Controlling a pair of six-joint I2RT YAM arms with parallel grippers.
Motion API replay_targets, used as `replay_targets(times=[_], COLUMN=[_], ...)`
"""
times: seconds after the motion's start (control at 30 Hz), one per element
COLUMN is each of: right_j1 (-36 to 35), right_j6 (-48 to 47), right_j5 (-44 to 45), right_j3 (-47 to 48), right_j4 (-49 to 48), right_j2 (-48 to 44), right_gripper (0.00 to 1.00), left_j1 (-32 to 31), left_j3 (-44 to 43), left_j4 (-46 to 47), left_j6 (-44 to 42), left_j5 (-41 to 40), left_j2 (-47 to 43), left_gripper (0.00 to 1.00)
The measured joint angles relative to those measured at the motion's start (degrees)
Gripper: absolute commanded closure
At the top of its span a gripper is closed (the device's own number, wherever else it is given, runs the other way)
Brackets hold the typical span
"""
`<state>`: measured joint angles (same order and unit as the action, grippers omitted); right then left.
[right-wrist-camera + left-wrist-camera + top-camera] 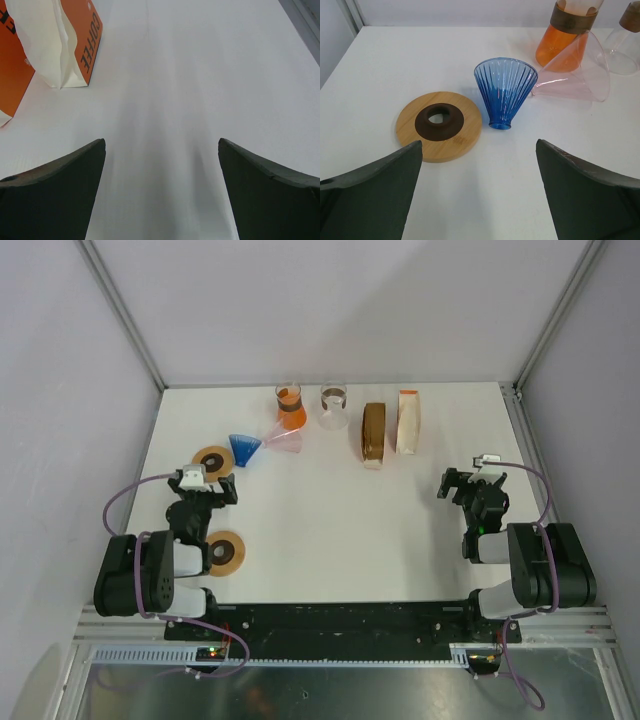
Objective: Place the coffee filter in the dripper
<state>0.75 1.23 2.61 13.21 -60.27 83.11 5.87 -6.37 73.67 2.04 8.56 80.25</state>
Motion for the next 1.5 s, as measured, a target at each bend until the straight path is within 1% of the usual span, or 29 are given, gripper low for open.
replay_targets(times=[0.3,0.53,0.6,0.67,0.77,0.83,0.93,1.03,1.1,1.17,1.27,1.43,1.5], right_j1=[0.22,0.48,1.03,1.88,2.8,3.04,3.13,3.13,2.95,2.45,1.53,-0.13,-0.5], right_j6=[0.04,0.76,1.97,3.32,5.46,6.97,8.74,10.03,10.8,11.15,11.41,11.43,11.28], right_j5=[0.04,1.03,0.37,-1.57,-5.35,-8.2,-12.87,-18.03,-20.98,-23.06,-24.83,-26.82,-27.52], right_j3=[0.0,0.2,0.72,1.75,4.04,6.01,9.35,13.55,15.89,17.55,18.53,18.58,18.6], right_j4=[1.4,9.33,12.2,15.76,21.35,24.9,30.51,36.33,39.6,42.51,45.59,49.99,51.36], right_j2=[-0.85,-12.79,-16.59,-19.98,-23.96,-25.59,-26.84,-27.23,-27.3,-27.3,-27.3,-27.17,-27.15], right_gripper=[0.01,0.01,0.01,0.01,0.01,0.01,0.01,0.01,0.01,0.01,0.01,0.01,0.01], left_j1=[-0.02,-0.02,-0.04,-0.04,-0.02,-0.02,-0.02,-0.07,-0.44,-1.75,-5.53,-12.41,-14.45], left_j3=[0.0,0.0,-0.37,-2.56,-10.08,-15.06,-19.91,-26.53,-32.41,-40.22,-50.71,-62.79,-68.81], left_j4=[0.0,-0.17,-2.95,-8.13,-17.62,-21.84,-27.69,-37.29,-44.72,-51.87,-59.47,-67.14,-70.14], left_j6=[0.0,-0.07,-0.02,-0.04,-1.01,-2.75,-5.11,-7.13,-8.11,-8.68,-9.42,-9.86,-9.64], left_j5=[0.0,0.72,0.74,0.57,0.61,0.92,2.27,5.73,8.35,10.38,11.69,10.64,9.53], left_j2=[0.0,-0.2,-2.12,-5.2,-7.98,-8.92,-10.03,-10.08,-9.38,-6.93,-1.75,8.79,14.71], left_gripper=[0.0,0.0,0.0,0.0,0.0,0.01,0.04,0.07,0.1,0.12,0.13,0.16,0.19])
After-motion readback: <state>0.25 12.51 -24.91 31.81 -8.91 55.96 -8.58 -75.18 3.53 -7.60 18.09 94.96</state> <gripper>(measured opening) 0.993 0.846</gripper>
